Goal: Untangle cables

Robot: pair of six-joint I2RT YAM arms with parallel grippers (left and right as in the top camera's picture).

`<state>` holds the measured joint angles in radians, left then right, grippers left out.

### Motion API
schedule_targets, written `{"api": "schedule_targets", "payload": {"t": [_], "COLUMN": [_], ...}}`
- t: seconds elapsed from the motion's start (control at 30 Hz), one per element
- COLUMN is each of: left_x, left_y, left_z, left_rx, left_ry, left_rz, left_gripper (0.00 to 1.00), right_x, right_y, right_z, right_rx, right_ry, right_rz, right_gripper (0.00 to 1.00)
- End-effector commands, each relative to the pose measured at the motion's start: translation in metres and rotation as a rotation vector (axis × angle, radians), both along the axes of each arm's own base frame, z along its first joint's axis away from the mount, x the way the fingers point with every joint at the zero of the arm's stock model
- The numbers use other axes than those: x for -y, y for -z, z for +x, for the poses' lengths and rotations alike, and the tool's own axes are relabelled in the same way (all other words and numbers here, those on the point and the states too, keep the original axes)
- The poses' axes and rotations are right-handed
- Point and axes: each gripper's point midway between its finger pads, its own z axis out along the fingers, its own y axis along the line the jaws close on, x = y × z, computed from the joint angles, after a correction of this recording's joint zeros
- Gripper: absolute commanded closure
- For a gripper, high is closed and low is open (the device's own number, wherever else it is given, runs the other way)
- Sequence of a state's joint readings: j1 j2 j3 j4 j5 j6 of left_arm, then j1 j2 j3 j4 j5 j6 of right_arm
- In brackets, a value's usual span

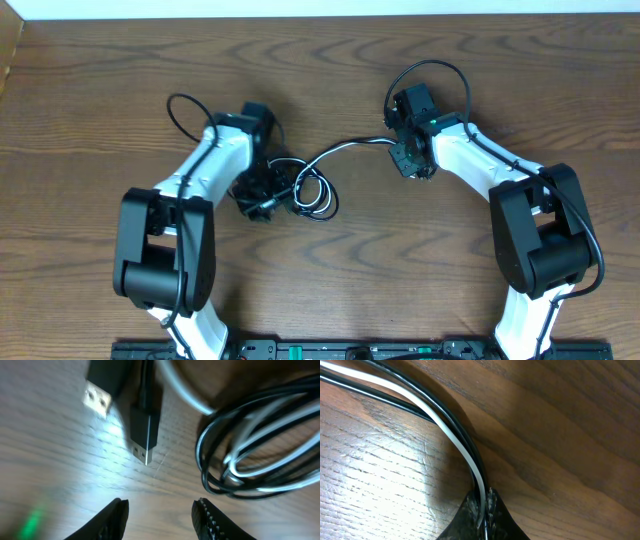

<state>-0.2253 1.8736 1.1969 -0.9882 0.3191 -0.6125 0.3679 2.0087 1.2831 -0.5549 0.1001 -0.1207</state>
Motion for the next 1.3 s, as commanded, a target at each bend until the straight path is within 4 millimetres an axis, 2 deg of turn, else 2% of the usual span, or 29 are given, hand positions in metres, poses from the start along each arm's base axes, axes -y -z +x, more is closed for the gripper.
{"api": "schedule_targets", "payload": {"t": [0.0,0.17,0.33,0.5,0.73,0.87,0.93,1.1,1.27], "left_x": [0.008,0.018,0.015,0.011,0.010,-0.005,-0.005,-0.015,-0.056], "left_y": [0.005,0.009,0.011,0.019,0.041,0.045,0.045,0.043,0.043], "left_z": [-0.006,0.008,0.013,0.003,-0.013,-0.010,-0.009,0.000,0.005], "left_rx": [-0.039,0.016,0.035,0.017,0.015,0.050,0.060,0.122,0.134], "left_ry": [-0.159,-0.200,-0.234,-0.240,-0.223,-0.209,-0.162,0.114,0.156], "left_rz": [0.035,0.022,0.046,0.085,0.092,0.169,0.158,0.106,0.260], "left_gripper": [0.54,0.54,0.54,0.55,0.59,0.59,0.59,0.58,0.58], "right_x": [0.002,0.002,0.002,0.002,0.002,0.002,0.002,0.002,0.002], "right_y": [0.033,0.033,0.033,0.033,0.033,0.033,0.033,0.033,0.033], "right_z": [-0.021,-0.021,-0.021,-0.021,-0.021,-0.021,-0.021,-0.021,-0.021], "right_rx": [-0.100,-0.101,-0.101,-0.101,-0.101,-0.101,-0.101,-0.101,-0.101], "right_ry": [-0.008,-0.008,-0.008,-0.008,-0.008,-0.008,-0.008,-0.008,-0.008], "right_rz": [-0.005,-0.005,-0.005,-0.005,-0.005,-0.005,-0.005,-0.005,-0.005], "right_gripper": [0.98,0.97,0.97,0.97,0.96,0.96,0.96,0.96,0.96]}}
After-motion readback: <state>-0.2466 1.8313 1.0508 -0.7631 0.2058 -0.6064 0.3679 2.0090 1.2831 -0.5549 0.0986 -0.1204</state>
